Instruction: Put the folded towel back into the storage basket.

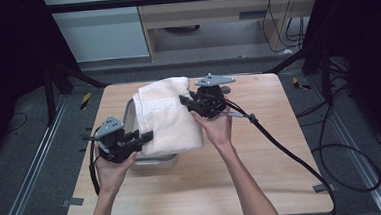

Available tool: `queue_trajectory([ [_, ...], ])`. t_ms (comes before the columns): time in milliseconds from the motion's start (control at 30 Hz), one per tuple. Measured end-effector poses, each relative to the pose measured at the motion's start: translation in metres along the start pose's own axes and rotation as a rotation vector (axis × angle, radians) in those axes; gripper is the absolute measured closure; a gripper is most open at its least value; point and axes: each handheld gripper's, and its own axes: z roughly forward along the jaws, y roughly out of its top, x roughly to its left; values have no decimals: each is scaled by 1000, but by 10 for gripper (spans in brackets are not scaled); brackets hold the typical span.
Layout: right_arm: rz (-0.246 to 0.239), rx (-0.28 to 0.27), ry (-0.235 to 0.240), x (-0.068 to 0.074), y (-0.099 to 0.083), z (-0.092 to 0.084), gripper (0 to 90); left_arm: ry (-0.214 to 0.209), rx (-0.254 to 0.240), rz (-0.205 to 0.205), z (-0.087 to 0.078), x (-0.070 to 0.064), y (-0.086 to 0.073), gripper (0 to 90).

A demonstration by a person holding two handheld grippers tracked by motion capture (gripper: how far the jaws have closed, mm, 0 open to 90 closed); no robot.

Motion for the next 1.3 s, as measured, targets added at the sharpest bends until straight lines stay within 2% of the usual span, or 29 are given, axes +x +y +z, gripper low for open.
queue_trajectory([
  [300, -8, 4, 8, 9, 7, 22, 686, 26, 5, -32, -5, 18, -1, 696],
  [733, -9, -7, 19, 18, 10, 50, 687, 88, -1, -63, -10, 41, -3, 697],
  [1067, -9, -11, 21, 20, 10, 68, 687, 117, 6, -74, -7, 54, -5, 698],
  [1300, -14, 7, 9, 21, 7, 80, 687, 137, 23, -77, -2, 61, -9, 698],
])
